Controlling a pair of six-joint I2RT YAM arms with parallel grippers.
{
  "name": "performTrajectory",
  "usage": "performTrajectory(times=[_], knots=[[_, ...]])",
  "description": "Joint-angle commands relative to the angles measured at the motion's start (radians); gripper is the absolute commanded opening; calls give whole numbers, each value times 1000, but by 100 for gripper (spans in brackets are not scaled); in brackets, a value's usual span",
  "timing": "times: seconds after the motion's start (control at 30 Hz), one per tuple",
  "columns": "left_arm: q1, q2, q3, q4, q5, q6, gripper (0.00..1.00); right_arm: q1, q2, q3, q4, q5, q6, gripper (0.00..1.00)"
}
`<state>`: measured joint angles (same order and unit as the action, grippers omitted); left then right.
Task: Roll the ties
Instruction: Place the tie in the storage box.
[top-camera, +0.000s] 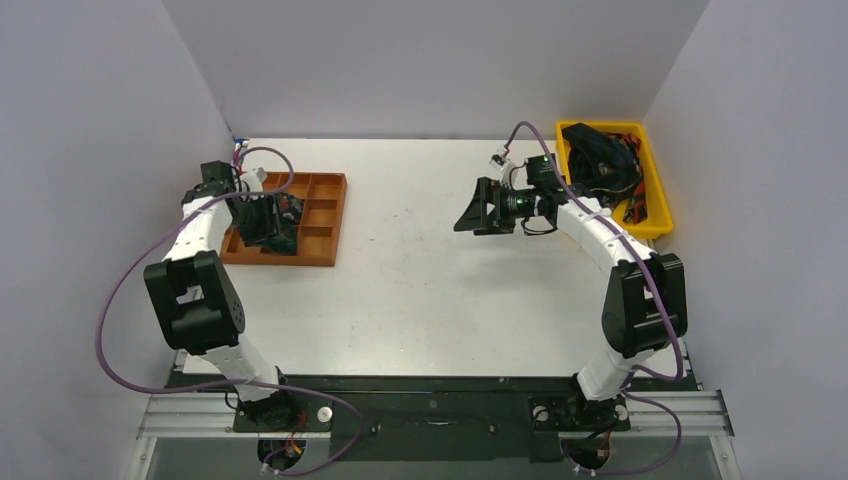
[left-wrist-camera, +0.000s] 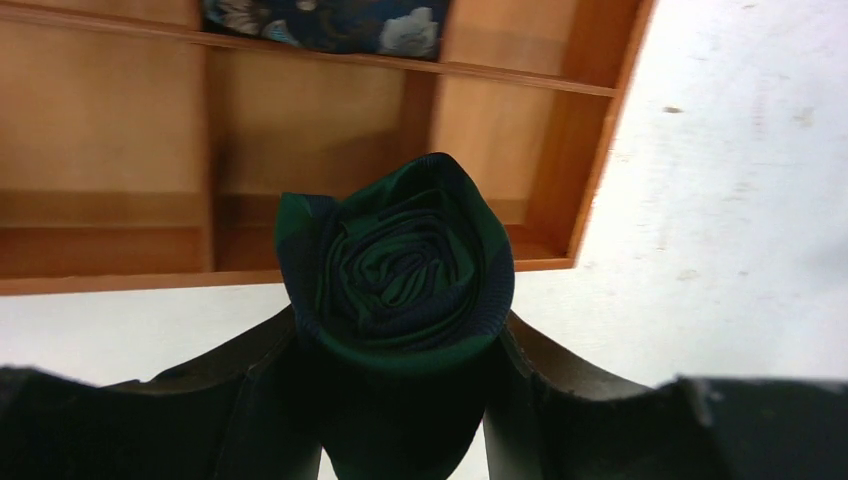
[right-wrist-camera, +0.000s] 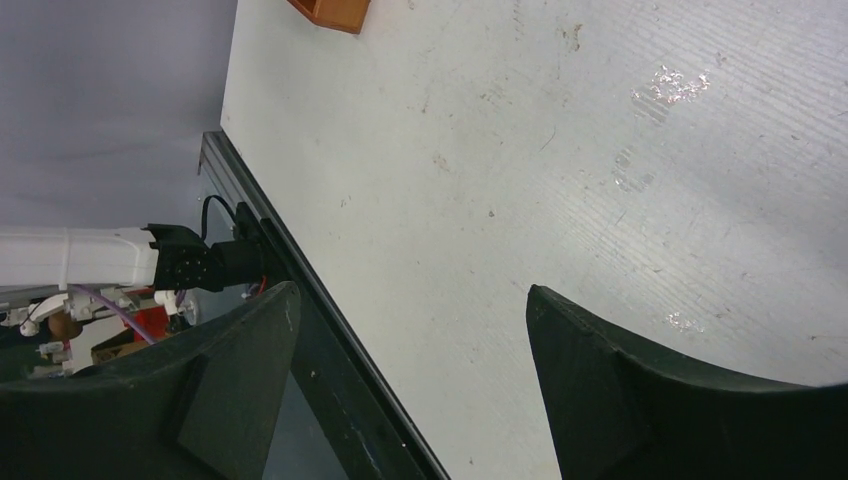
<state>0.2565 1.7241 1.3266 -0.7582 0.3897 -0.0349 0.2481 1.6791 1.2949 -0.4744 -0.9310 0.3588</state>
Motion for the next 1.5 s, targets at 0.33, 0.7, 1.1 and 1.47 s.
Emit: performTrajectory(times=[0.33, 0.7, 1.1, 1.47], knots=[[-22, 115, 90, 43, -188, 182, 0, 2, 19, 32, 7, 6, -22, 79], [-82, 196, 50, 123, -257, 185, 29, -9, 13, 25, 4, 5, -18, 80], [-81, 158, 114, 42, -245, 173, 61, -18, 19, 38, 3, 2, -15, 80], [-92, 135, 163, 3, -248, 180, 63, -14, 22, 42, 7, -2, -13, 80]])
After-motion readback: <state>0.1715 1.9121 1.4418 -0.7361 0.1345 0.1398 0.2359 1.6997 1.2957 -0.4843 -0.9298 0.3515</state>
